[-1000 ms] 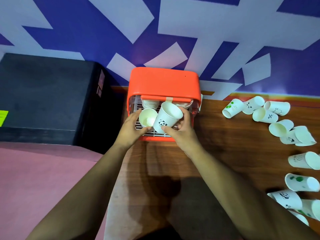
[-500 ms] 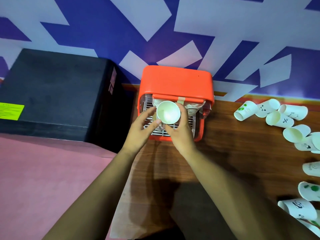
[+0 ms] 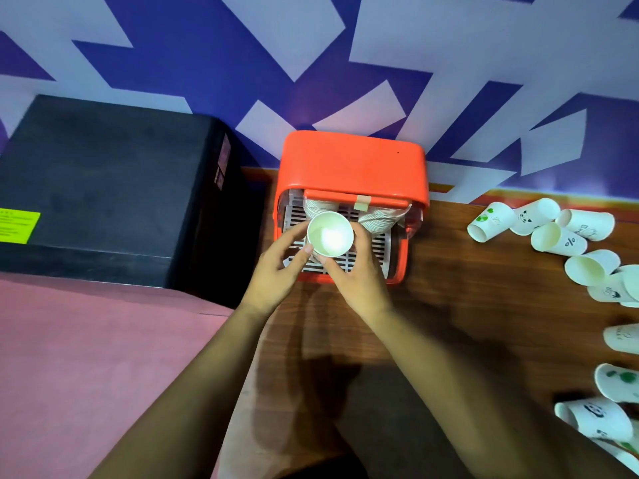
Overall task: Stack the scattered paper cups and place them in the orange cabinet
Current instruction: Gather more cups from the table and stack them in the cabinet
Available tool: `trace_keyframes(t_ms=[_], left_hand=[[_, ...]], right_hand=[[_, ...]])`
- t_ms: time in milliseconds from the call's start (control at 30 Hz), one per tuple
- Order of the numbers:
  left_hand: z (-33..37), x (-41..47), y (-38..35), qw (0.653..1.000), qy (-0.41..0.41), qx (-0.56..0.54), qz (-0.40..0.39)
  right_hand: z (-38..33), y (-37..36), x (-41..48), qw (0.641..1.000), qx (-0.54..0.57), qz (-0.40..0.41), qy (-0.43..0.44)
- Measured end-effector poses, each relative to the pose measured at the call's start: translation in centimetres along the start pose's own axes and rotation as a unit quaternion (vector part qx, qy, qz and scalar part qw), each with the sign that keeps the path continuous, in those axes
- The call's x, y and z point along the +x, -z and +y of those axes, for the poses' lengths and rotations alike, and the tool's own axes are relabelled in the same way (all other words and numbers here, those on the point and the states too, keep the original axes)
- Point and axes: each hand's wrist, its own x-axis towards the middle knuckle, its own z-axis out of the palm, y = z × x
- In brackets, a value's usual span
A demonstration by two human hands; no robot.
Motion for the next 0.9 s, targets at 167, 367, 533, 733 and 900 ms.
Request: trace_keyframes(t_ms=[167,367,533,733,900], left_hand=[[-0.6,0.9,0.0,0.998,0.011,0.067,0.019],[-1.3,1.6,-0.4,0.998,0.034,0.049,0.031],[-1.9,1.1,-0.1,0.998,0.028,0.049,0.035],[-2.4,0.5,-0.1,0.994,0.048,0.087,0.033],[-2.0,0.2,-0.5,0.991,0.058,0.113,0.035]], right_hand=[[0.5,-1.0,1.1,0.999,0.011,0.038,-0.027],[0.9,-1.2,2.4,0.995,0.048,-0.027,-0.086],[0.9,-0.9,2.8,0.994,0.008,-0.056,-0.093],[1.5,-0.9,2.2,0.995,-0.011,-0.063,-0.079],[1.2,-0.9,2.3,0.994,-0.030,-0.064,-0.080]])
